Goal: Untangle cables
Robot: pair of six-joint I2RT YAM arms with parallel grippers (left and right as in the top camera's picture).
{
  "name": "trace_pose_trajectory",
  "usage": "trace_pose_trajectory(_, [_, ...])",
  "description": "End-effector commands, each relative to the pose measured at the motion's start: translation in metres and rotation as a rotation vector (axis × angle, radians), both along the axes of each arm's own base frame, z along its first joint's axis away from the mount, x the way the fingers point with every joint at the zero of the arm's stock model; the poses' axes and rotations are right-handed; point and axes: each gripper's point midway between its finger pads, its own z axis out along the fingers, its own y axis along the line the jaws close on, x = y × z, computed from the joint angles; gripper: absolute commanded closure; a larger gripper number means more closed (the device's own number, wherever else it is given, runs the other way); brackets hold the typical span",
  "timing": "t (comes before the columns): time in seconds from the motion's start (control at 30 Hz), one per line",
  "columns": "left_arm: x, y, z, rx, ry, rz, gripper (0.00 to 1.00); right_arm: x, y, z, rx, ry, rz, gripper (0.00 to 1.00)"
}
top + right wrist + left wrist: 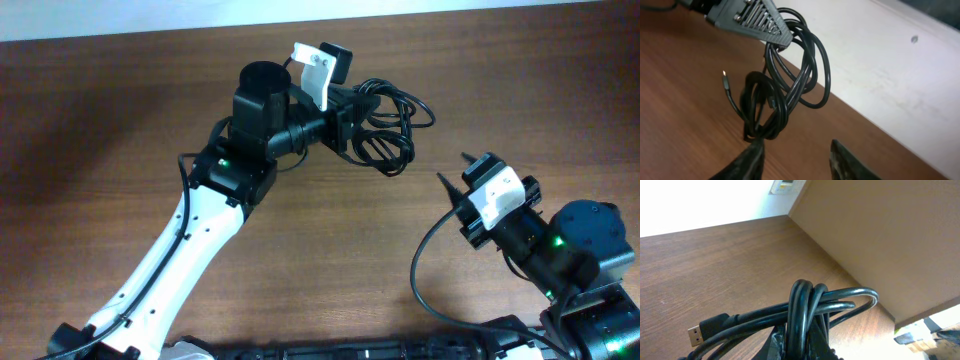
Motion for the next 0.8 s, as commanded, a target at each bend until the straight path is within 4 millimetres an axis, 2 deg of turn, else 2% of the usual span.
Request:
trace_pose_trajectory(0.0, [-0.025, -0.012, 0.018, -0.024, -0.085, -0.166, 1.0, -0.003, 0.001, 0.007, 0.022, -0.004, -0.002, 0.4])
trace_pose_trajectory(0.03, [-0.036, -0.015, 0.02, -0.035, -0.107, -0.239, 1.0, -0.005, 0.004, 0.007, 0.029, -0.001, 0.021, 0.38])
trace_pose_trajectory(0.2, [-0.059, -0.024, 0.029, -0.077, -0.126, -0.373, 1.0, -0.007, 0.009, 0.007, 0.037, 0.001, 0.053, 0.38])
trace_pose_trajectory(0.4, [-0.077, -0.038, 0.031, -0.087, -0.131, -0.432, 1.0, -0.007, 0.009, 0.007, 0.036, 0.0, 0.049, 0.39])
trace_pose_trajectory(0.43, [-0.081, -0.04, 0.031, -0.089, -0.137, -0.448, 1.0, -0.006, 0.007, 0.007, 0.034, 0.0, 0.042, 0.41])
trace_pose_trajectory(0.57, [-0.093, -0.047, 0.031, -0.084, -0.165, -0.496, 1.0, -0.005, 0.005, 0.007, 0.03, -0.001, 0.027, 0.63])
trace_pose_trajectory(0.77, [-0.096, -0.049, 0.029, -0.081, -0.153, -0.504, 1.0, -0.005, 0.005, 0.007, 0.03, -0.001, 0.027, 0.74])
